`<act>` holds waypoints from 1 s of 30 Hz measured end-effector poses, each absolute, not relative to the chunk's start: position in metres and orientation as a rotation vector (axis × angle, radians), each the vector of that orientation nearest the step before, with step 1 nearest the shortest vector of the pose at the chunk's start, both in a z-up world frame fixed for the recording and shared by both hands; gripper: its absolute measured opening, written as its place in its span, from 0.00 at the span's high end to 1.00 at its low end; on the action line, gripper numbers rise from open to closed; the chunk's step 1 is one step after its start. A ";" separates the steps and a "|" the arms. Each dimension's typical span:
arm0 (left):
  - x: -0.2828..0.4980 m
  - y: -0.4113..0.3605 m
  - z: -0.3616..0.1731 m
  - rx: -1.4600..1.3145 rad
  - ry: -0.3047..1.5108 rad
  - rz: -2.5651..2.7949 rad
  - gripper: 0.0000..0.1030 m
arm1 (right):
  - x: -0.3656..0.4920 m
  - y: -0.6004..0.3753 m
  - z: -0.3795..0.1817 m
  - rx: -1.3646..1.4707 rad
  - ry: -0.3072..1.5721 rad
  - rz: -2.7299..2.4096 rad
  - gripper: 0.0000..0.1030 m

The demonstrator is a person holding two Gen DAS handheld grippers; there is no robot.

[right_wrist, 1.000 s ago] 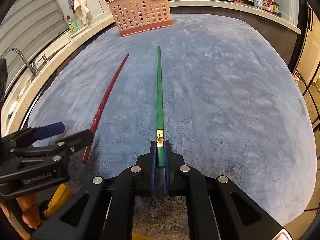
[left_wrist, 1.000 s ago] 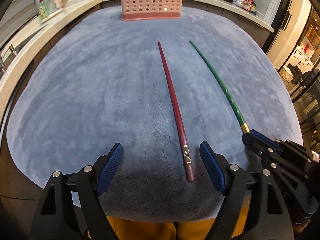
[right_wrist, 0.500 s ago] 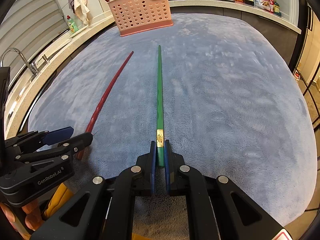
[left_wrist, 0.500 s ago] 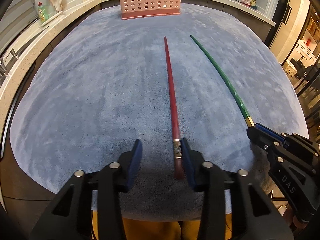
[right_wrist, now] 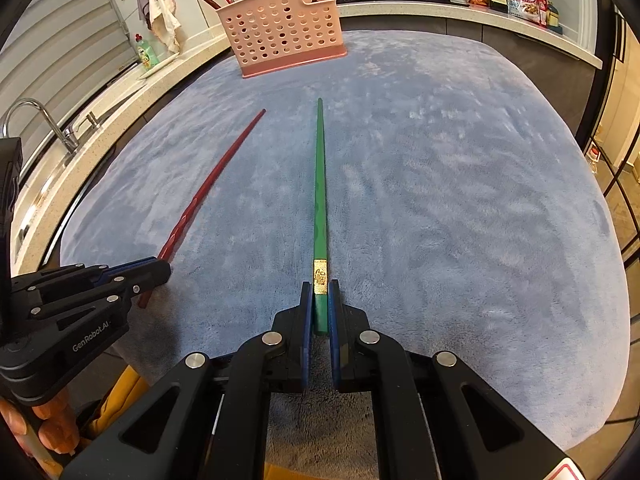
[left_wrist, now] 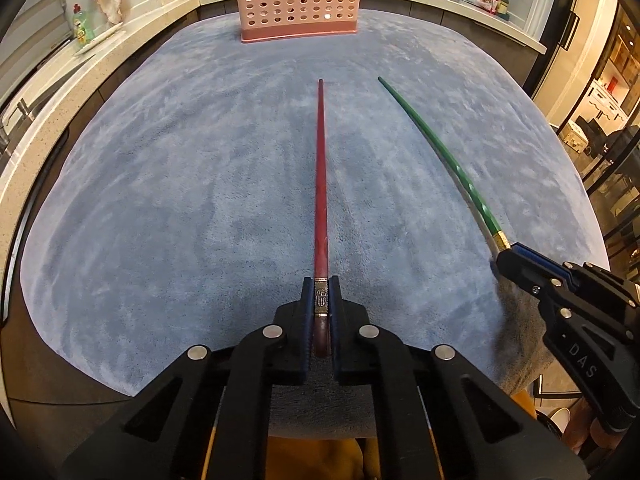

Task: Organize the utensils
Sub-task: 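Grasp a dark red chopstick with the left tool while the right tool grasps a green one, then lift both chopsticks and lower them into the pink holder with both tools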

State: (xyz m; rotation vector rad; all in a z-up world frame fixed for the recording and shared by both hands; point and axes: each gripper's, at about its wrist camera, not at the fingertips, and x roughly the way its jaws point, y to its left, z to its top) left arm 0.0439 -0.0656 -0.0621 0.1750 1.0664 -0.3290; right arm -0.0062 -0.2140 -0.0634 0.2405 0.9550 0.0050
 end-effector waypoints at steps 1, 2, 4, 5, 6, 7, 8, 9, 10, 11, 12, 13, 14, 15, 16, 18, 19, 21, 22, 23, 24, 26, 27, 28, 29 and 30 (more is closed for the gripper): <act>0.044 -0.065 -0.061 0.173 1.065 -0.328 0.93 | -0.006 -0.215 -0.061 0.242 0.950 0.005 0.94; 0.045 -0.065 -0.059 0.171 1.064 -0.326 0.94 | -0.006 -0.215 -0.058 0.243 0.944 0.005 0.94; 0.046 -0.065 -0.057 0.169 1.062 -0.323 0.94 | -0.005 -0.217 -0.055 0.244 0.939 0.005 0.94; 0.046 -0.064 -0.055 0.168 1.060 -0.322 0.94 | -0.004 -0.218 -0.053 0.245 0.935 0.005 0.94; 0.046 -0.064 -0.054 0.167 1.058 -0.321 0.94 | -0.004 -0.219 -0.050 0.246 0.928 0.005 0.94; 0.046 -0.064 -0.052 0.165 1.056 -0.321 0.94 | -0.003 -0.220 -0.047 0.246 0.923 0.006 0.94; 0.047 -0.064 -0.051 0.163 1.054 -0.322 0.93 | -0.002 -0.221 -0.044 0.245 0.918 0.007 0.94; 0.048 -0.064 -0.048 0.161 1.054 -0.323 0.93 | -0.001 -0.222 -0.041 0.244 0.911 0.008 0.94; 0.049 -0.064 -0.047 0.159 1.053 -0.324 0.93 | 0.000 -0.223 -0.038 0.243 0.907 0.008 0.94; 0.049 -0.064 -0.045 0.158 1.051 -0.324 0.93 | 0.000 -0.224 -0.036 0.244 0.901 0.009 0.94; 0.050 -0.063 -0.043 0.158 1.047 -0.322 0.93 | 0.001 -0.224 -0.033 0.243 0.895 0.010 0.94; 0.051 -0.062 -0.039 0.155 1.041 -0.320 0.93 | 0.002 -0.225 -0.029 0.240 0.887 0.009 0.94; 0.053 -0.061 -0.035 0.150 1.034 -0.320 0.93 | 0.003 -0.226 -0.025 0.238 0.880 0.007 0.94; 0.053 -0.060 -0.033 0.145 1.029 -0.318 0.93 | 0.004 -0.227 -0.022 0.237 0.873 0.006 0.94; 0.055 -0.058 -0.027 0.137 1.019 -0.314 0.93 | 0.005 -0.229 -0.017 0.237 0.864 0.006 0.94; 0.060 -0.053 -0.019 0.118 1.007 -0.306 0.93 | 0.007 -0.232 -0.009 0.235 0.846 0.002 0.94; 0.061 -0.051 -0.015 0.108 1.001 -0.303 0.93 | 0.008 -0.234 -0.004 0.237 0.834 0.000 0.94; 0.065 -0.048 -0.006 0.092 0.987 -0.296 0.93 | 0.010 -0.239 0.006 0.244 0.814 -0.002 0.94; 0.068 -0.045 0.000 0.081 0.975 -0.293 0.93 | 0.011 -0.242 0.010 0.248 0.805 -0.003 0.94; 0.070 -0.043 0.004 0.072 0.967 -0.290 0.93 | 0.012 -0.244 0.013 0.252 0.798 -0.002 0.94; 0.072 -0.042 0.008 0.066 0.961 -0.288 0.93 | 0.014 -0.246 0.017 0.257 0.789 -0.002 0.94; 0.077 -0.037 0.018 0.044 0.944 -0.282 0.93 | 0.017 -0.250 0.027 0.264 0.767 -0.004 0.94; 0.079 -0.035 0.022 0.039 0.937 -0.280 0.93 | 0.019 -0.253 0.033 0.263 0.754 -0.006 0.94; 0.080 -0.034 0.025 0.035 0.931 -0.279 0.93 | 0.020 -0.254 0.036 0.261 0.747 -0.007 0.94; 0.083 -0.032 0.029 0.026 0.923 -0.277 0.93 | 0.022 -0.256 0.040 0.258 0.736 -0.009 0.94; 0.084 -0.031 0.032 0.021 0.918 -0.276 0.93 | 0.024 -0.257 0.043 0.256 0.729 -0.013 0.94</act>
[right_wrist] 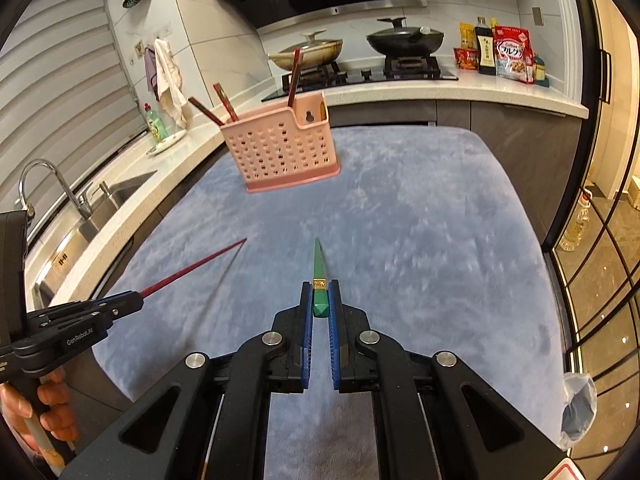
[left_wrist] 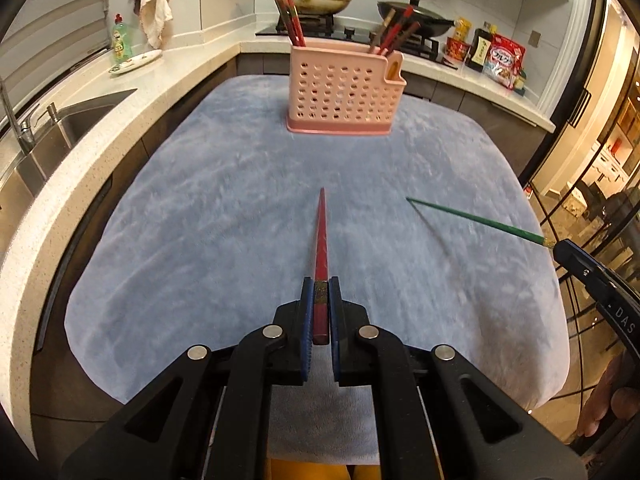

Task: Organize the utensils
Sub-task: 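Lift both chopsticks and lower them into the pink holder with both tools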

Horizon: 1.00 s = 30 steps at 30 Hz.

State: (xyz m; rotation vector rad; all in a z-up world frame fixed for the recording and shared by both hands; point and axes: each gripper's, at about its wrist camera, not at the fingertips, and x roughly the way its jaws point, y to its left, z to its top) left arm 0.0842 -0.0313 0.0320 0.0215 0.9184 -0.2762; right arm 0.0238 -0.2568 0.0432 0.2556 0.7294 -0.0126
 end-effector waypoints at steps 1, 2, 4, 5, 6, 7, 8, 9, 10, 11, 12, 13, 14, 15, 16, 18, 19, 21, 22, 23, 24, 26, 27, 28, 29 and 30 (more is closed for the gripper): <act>0.087 -0.029 0.036 0.014 0.911 -0.273 0.93 | 0.027 -0.259 0.047 0.253 0.719 -0.017 0.94; 0.089 -0.028 0.040 0.010 0.905 -0.270 0.93 | 0.029 -0.261 0.050 0.252 0.711 -0.021 0.94; 0.094 -0.026 0.047 0.002 0.892 -0.268 0.93 | 0.033 -0.266 0.057 0.256 0.694 -0.029 0.94; 0.097 -0.024 0.050 0.000 0.884 -0.263 0.93 | 0.034 -0.268 0.060 0.261 0.687 -0.030 0.94; 0.099 -0.023 0.052 -0.001 0.879 -0.260 0.93 | 0.036 -0.270 0.062 0.267 0.682 -0.030 0.94; 0.103 -0.022 0.056 -0.005 0.870 -0.256 0.93 | 0.038 -0.272 0.065 0.275 0.675 -0.028 0.94; 0.106 -0.021 0.059 -0.007 0.866 -0.255 0.93 | 0.040 -0.274 0.068 0.281 0.669 -0.027 0.94; 0.109 -0.020 0.062 -0.012 0.859 -0.253 0.93 | 0.042 -0.276 0.071 0.286 0.662 -0.026 0.94; 0.112 -0.019 0.065 -0.013 0.854 -0.254 0.93 | 0.044 -0.278 0.076 0.290 0.651 -0.024 0.94; 0.115 -0.019 0.067 -0.013 0.850 -0.252 0.93 | 0.046 -0.279 0.079 0.292 0.644 -0.022 0.94; 0.118 -0.018 0.069 -0.014 0.844 -0.249 0.93 | 0.048 -0.280 0.084 0.291 0.637 -0.019 0.94; 0.121 -0.018 0.072 -0.014 0.836 -0.246 0.93 | 0.050 -0.280 0.086 0.289 0.632 -0.018 0.94; 0.124 -0.018 0.075 -0.013 0.830 -0.244 0.93 | 0.052 -0.279 0.089 0.286 0.623 -0.016 0.94; 0.128 -0.018 0.078 -0.014 0.823 -0.241 0.93 | 0.054 -0.279 0.094 0.281 0.614 -0.013 0.94; 0.131 -0.017 0.081 -0.017 0.818 -0.240 0.93 | 0.056 -0.278 0.097 0.277 0.607 -0.012 0.94; 0.137 -0.017 0.086 -0.018 0.806 -0.236 0.93 | 0.062 -0.277 0.103 0.274 0.598 -0.009 0.94; 0.140 -0.017 0.089 -0.020 0.798 -0.234 0.93 | 0.064 -0.277 0.104 0.273 0.595 -0.007 0.94; 0.146 -0.018 0.096 -0.023 0.784 -0.231 0.93 | 0.068 -0.277 0.107 0.272 0.589 -0.006 0.94; 0.149 -0.018 0.098 -0.025 0.781 -0.231 0.93 | 0.072 -0.277 0.108 0.270 0.588 -0.005 0.94; 0.152 -0.019 0.100 -0.028 0.777 -0.231 0.93 | 0.075 -0.276 0.108 0.268 0.588 -0.005 0.94; 0.156 -0.020 0.102 -0.030 0.773 -0.230 0.93 | 0.078 -0.276 0.108 0.266 0.590 -0.005 0.94; 0.161 -0.021 0.106 -0.033 0.766 -0.230 0.93 | 0.083 -0.275 0.107 0.261 0.594 -0.008 0.94; 0.163 -0.021 0.107 -0.035 0.763 -0.231 0.93 | 0.086 -0.275 0.107 0.259 0.595 -0.009 0.94; 0.167 -0.022 0.109 -0.036 0.762 -0.230 0.93 | 0.088 -0.275 0.107 0.258 0.596 -0.010 0.94; 0.170 -0.023 0.110 -0.036 0.762 -0.232 0.93 | 0.091 -0.275 0.106 0.257 0.596 -0.012 0.94; 0.174 -0.025 0.111 -0.037 0.762 -0.235 0.93 | 0.094 -0.276 0.106 0.255 0.596 -0.014 0.94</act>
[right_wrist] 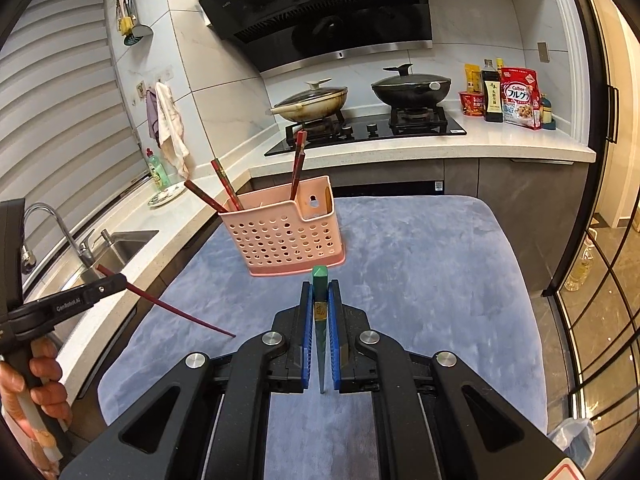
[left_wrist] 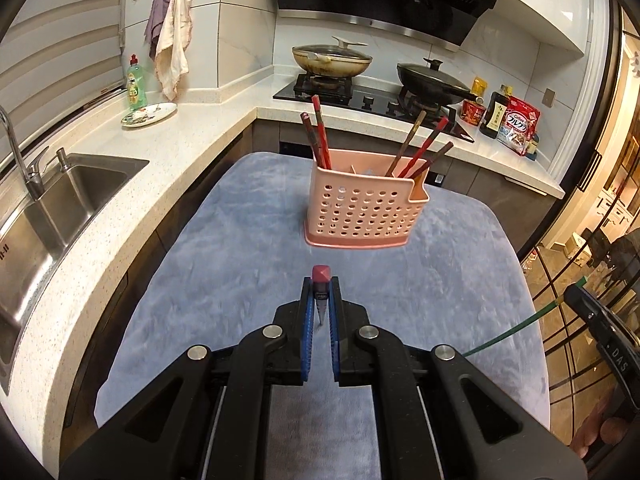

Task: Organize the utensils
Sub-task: 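Lift both chopsticks and lower them into the pink holder with both tools, then open both tools to release the chopsticks and pull back from the holder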

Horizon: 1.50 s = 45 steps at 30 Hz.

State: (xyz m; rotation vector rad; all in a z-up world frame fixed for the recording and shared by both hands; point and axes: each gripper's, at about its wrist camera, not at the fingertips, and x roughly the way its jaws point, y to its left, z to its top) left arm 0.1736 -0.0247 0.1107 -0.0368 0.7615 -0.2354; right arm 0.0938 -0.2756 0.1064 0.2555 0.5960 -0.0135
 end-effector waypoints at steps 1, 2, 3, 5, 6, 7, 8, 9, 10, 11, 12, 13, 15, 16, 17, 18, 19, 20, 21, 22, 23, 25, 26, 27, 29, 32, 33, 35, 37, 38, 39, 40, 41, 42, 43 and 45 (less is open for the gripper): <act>0.180 -0.026 0.110 -0.038 0.765 -0.234 0.93 | 0.097 -0.276 0.106 0.253 0.596 -0.016 0.94; 0.183 -0.028 0.110 -0.038 0.769 -0.237 0.93 | 0.099 -0.276 0.106 0.252 0.596 -0.019 0.94; 0.187 -0.030 0.109 -0.037 0.772 -0.241 0.93 | 0.102 -0.276 0.106 0.251 0.597 -0.020 0.94; 0.193 -0.032 0.107 -0.029 0.772 -0.236 0.93 | 0.107 -0.277 0.106 0.253 0.598 -0.021 0.94; 0.197 -0.034 0.108 -0.026 0.769 -0.238 0.93 | 0.108 -0.276 0.106 0.253 0.597 -0.021 0.94; 0.199 -0.034 0.109 -0.023 0.767 -0.240 0.93 | 0.111 -0.275 0.106 0.252 0.598 -0.019 0.94; 0.202 -0.035 0.110 -0.021 0.766 -0.241 0.93 | 0.113 -0.274 0.107 0.251 0.598 -0.018 0.94; 0.204 -0.036 0.111 -0.019 0.766 -0.241 0.93 | 0.116 -0.273 0.109 0.247 0.596 -0.015 0.94; 0.207 -0.037 0.112 -0.017 0.765 -0.243 0.93 | 0.117 -0.273 0.111 0.244 0.593 -0.014 0.94; 0.210 -0.038 0.115 -0.015 0.761 -0.243 0.93 | 0.120 -0.272 0.114 0.239 0.586 -0.011 0.94; 0.213 -0.038 0.120 -0.012 0.751 -0.243 0.93 | 0.123 -0.270 0.119 0.234 0.575 -0.007 0.94; 0.214 -0.038 0.124 -0.012 0.741 -0.244 0.93 | 0.126 -0.270 0.123 0.231 0.564 -0.003 0.93; 0.219 -0.039 0.137 -0.014 0.718 -0.248 0.93 | 0.133 -0.268 0.137 0.226 0.531 0.009 0.93; 0.222 -0.039 0.147 -0.018 0.699 -0.253 0.93 | 0.137 -0.267 0.144 0.225 0.514 0.015 0.94; 0.224 -0.039 0.154 -0.021 0.686 -0.256 0.93 | 0.142 -0.266 0.152 0.224 0.495 0.021 0.94; 0.227 -0.039 0.164 -0.027 0.668 -0.261 0.93 | 0.146 -0.265 0.157 0.223 0.482 0.025 0.93; 0.231 -0.039 0.173 -0.032 0.653 -0.264 0.93 | 0.153 -0.265 0.166 0.223 0.459 0.033 0.93; 0.234 -0.039 0.181 -0.037 0.638 -0.267 0.93 | 0.160 -0.264 0.175 0.223 0.437 0.040 0.93; 0.237 -0.039 0.189 -0.044 0.622 -0.268 0.93 | 0.166 -0.264 0.183 0.223 0.418 0.044 0.94; 0.241 -0.039 0.200 -0.051 0.602 -0.271 0.93 | 0.172 -0.265 0.189 0.222 0.404 0.046 0.94; 0.245 -0.039 0.209 -0.057 0.582 -0.271 0.93 | 0.179 -0.265 0.197 0.222 0.385 0.046 0.93; 0.253 -0.040 0.226 -0.065 0.545 -0.265 0.93 | 0.195 -0.267 0.214 0.229 0.344 0.052 0.93; 0.256 -0.041 0.231 -0.068 0.533 -0.263 0.93 | 0.201 -0.266 0.219 0.234 0.332 0.054 0.93; 0.260 -0.041 0.237 -0.070 0.520 -0.260 0.93 | 0.210 -0.267 0.227 0.242 0.312 0.055 0.93; 0.271 -0.044 0.247 -0.070 0.499 -0.253 0.93 | 0.223 -0.267 0.238 0.245 0.282 0.056 0.93; 0.289 -0.049 0.250 -0.068 0.498 -0.248 0.93 | 0.246 -0.264 0.247 0.244 0.253 0.052 0.93; 0.295 -0.051 0.248 -0.066 0.503 -0.244 0.93 | 0.252 -0.264 0.248 0.243 0.253 0.050 0.93; 0.305 -0.053 0.242 -0.060 0.518 -0.238 0.93 | 0.267 -0.262 0.246 0.239 0.252 0.042 0.93; 0.314 -0.055 0.233 -0.057 0.541 -0.232 0.93 | 0.283 -0.259 0.241 0.234 0.262 0.033 0.93; 0.316 -0.055 0.230 -0.058 0.547 -0.230 0.93 | 0.288 -0.258 0.240 0.234 0.267 0.031 0.93; 0.320 -0.055 0.226 -0.062 0.558 -0.228 0.93 | 0.293 -0.258 0.238 0.235 0.273 0.032 0.93; 0.322 -0.055 0.222 -0.064 0.565 -0.228 0.93 | 0.301 -0.257 0.234 0.234 0.281 0.030 0.93; 0.325 -0.056 0.219 -0.066 0.572 -0.228 0.93 | 0.303 -0.256 0.233 0.233 0.284 0.028 0.93; 0.327 -0.057 0.215 -0.064 0.578 -0.226 0.93 | 0.308 -0.255 0.230 0.231 0.289 0.028 0.93; 0.329 -0.057 0.213 -0.062 0.582 -0.225 0.93 | 0.314 -0.254 0.226 0.228 0.299 0.026 0.93; 0.332 -0.058 0.208 -0.060 0.593 -0.225 0.93 | 0.323 -0.252 0.219 0.224 0.317 0.026 0.93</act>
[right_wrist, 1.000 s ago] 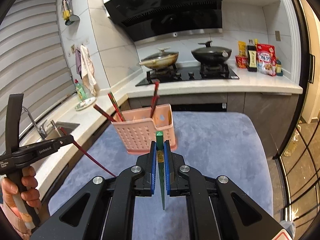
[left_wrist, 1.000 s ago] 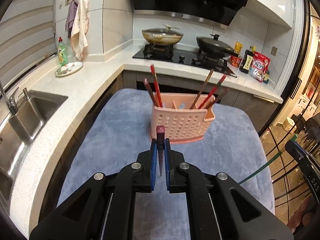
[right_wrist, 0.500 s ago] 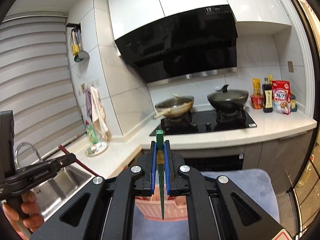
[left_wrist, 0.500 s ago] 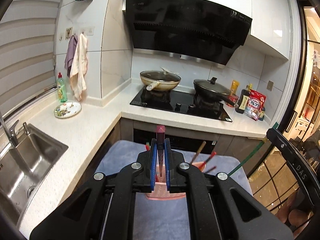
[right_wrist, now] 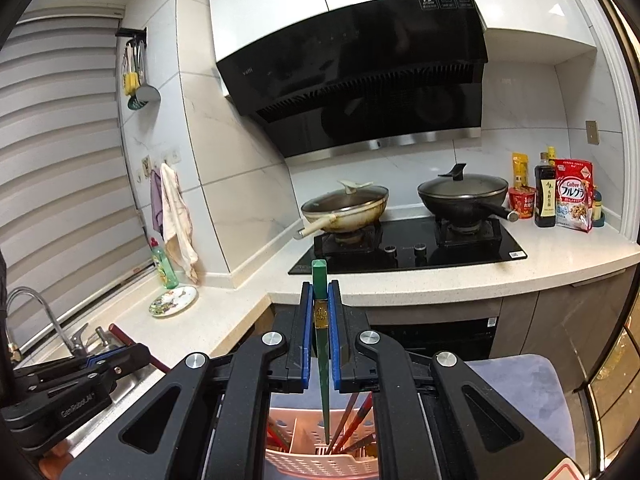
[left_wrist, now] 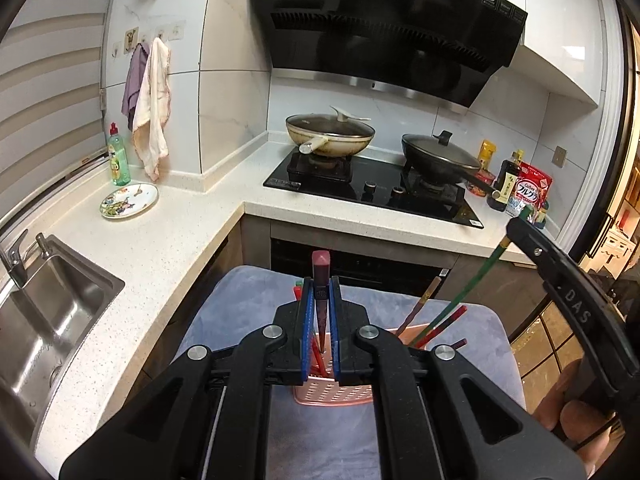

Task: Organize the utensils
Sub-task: 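Open both tools to release the chopsticks and pull back from the holder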

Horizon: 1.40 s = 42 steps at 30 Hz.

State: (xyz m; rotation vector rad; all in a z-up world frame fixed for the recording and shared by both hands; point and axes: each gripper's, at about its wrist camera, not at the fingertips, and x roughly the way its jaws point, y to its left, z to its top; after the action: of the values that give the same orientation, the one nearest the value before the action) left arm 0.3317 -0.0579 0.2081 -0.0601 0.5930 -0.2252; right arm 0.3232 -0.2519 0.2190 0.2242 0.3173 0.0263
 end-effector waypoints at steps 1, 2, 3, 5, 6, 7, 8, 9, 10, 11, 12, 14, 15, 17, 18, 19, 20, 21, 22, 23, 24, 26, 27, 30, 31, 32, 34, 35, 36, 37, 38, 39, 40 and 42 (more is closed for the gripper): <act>0.333 -0.058 0.205 -0.060 0.600 -0.226 0.93 | 0.326 -0.251 0.214 0.221 0.327 0.026 0.93; 0.335 -0.058 0.203 -0.060 0.606 -0.225 0.93 | 0.330 -0.249 0.209 0.218 0.337 0.025 0.93; 0.337 -0.058 0.199 -0.060 0.615 -0.224 0.93 | 0.334 -0.248 0.203 0.213 0.351 0.025 0.93; 0.339 -0.059 0.194 -0.060 0.627 -0.224 0.93 | 0.340 -0.246 0.191 0.208 0.377 0.024 0.93; 0.340 -0.059 0.193 -0.059 0.632 -0.223 0.93 | 0.343 -0.246 0.184 0.209 0.394 0.026 0.93; 0.341 -0.060 0.190 -0.057 0.639 -0.222 0.93 | 0.346 -0.246 0.179 0.211 0.407 0.027 0.93; 0.342 -0.060 0.188 -0.056 0.645 -0.222 0.93 | 0.348 -0.246 0.173 0.211 0.423 0.026 0.93; 0.342 -0.060 0.186 -0.056 0.649 -0.221 0.93 | 0.350 -0.246 0.167 0.207 0.437 0.025 0.93; 0.343 -0.060 0.184 -0.056 0.654 -0.222 0.93 | 0.351 -0.245 0.163 0.204 0.449 0.025 0.93; 0.344 -0.060 0.183 -0.056 0.658 -0.222 0.93 | 0.353 -0.244 0.157 0.199 0.465 0.026 0.93; 0.345 -0.061 0.181 -0.059 0.665 -0.223 0.93 | 0.355 -0.243 0.153 0.194 0.481 0.026 0.93; 0.348 -0.060 0.178 -0.070 0.684 -0.213 0.86 | 0.357 -0.242 0.147 0.187 0.501 0.028 0.89; 0.349 -0.058 0.177 -0.072 0.689 -0.205 0.78 | 0.357 -0.242 0.145 0.184 0.504 0.025 0.86; 0.348 -0.055 0.177 -0.078 0.683 -0.179 0.46 | 0.354 -0.243 0.146 0.185 0.501 0.020 0.76; 0.346 -0.054 0.178 -0.077 0.671 -0.169 0.46 | 0.351 -0.244 0.148 0.188 0.496 0.020 0.75; 0.345 -0.054 0.180 -0.060 0.661 -0.156 0.46 | 0.349 -0.245 0.151 0.190 0.491 0.020 0.73; 0.344 -0.055 0.181 -0.047 0.655 -0.149 0.46 | 0.348 -0.245 0.154 0.190 0.488 0.021 0.70; 0.341 -0.056 0.182 -0.031 0.646 -0.137 0.46 | 0.344 -0.246 0.157 0.189 0.482 0.023 0.68; 0.340 -0.056 0.183 -0.021 0.644 -0.130 0.46 | 0.342 -0.246 0.160 0.189 0.478 0.024 0.64; 0.338 -0.057 0.184 -0.010 0.641 -0.124 0.46 | 0.340 -0.245 0.162 0.188 0.475 0.025 0.62; 0.336 -0.057 0.184 -0.004 0.639 -0.121 0.46 | 0.336 -0.245 0.165 0.186 0.470 0.028 0.61; 0.332 -0.059 0.185 0.011 0.634 -0.109 0.45 | 0.331 -0.244 0.168 0.181 0.470 0.033 0.56; 0.330 -0.059 0.186 0.016 0.633 -0.105 0.44 | 0.328 -0.243 0.169 0.177 0.472 0.036 0.55; 0.319 -0.060 0.186 0.040 0.623 -0.091 0.40 | 0.314 -0.241 0.173 0.167 0.477 0.039 0.47; 0.317 -0.061 0.187 0.049 0.619 -0.084 0.40 | 0.309 -0.242 0.174 0.170 0.483 0.040 0.47; 0.313 -0.062 0.187 0.060 0.614 -0.078 0.38 | 0.305 -0.242 0.175 0.174 0.487 0.041 0.47; 0.306 -0.062 0.189 0.069 0.610 -0.075 0.38 | 0.295 -0.244 0.176 0.187 0.501 0.038 0.47; 0.303 -0.062 0.189 0.071 0.609 -0.077 0.38 | 0.291 -0.245 0.176 0.191 0.503 0.033 0.47; 0.300 -0.062 0.189 0.074 0.607 -0.076 0.38 | 0.285 -0.247 0.177 0.195 0.504 0.025 0.47; 0.295 -0.063 0.189 0.080 0.603 -0.071 0.37 | 0.281 -0.247 0.178 0.196 0.508 0.024 0.47; 0.292 -0.063 0.189 0.086 0.601 -0.068 0.34 | 0.277 -0.247 0.178 0.195 0.514 0.022 0.47; 0.288 -0.064 0.189 0.091 0.598 -0.065 0.32 | 0.274 -0.247 0.179 0.194 0.520 0.020 0.47; 0.283 -0.065 0.188 0.098 0.592 -0.060 0.30 | 0.269 -0.247 0.179 0.192 0.523 0.017 0.47; 0.276 -0.066 0.189 0.111 0.582 -0.053 0.29 | 0.260 -0.247 0.180 0.186 0.526 0.008 0.47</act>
State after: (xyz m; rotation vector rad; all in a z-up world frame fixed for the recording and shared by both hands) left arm 0.2765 -0.0662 0.1887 0.1108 0.5823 -0.0533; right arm 0.2604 -0.2470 0.1798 0.1857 0.5258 0.0078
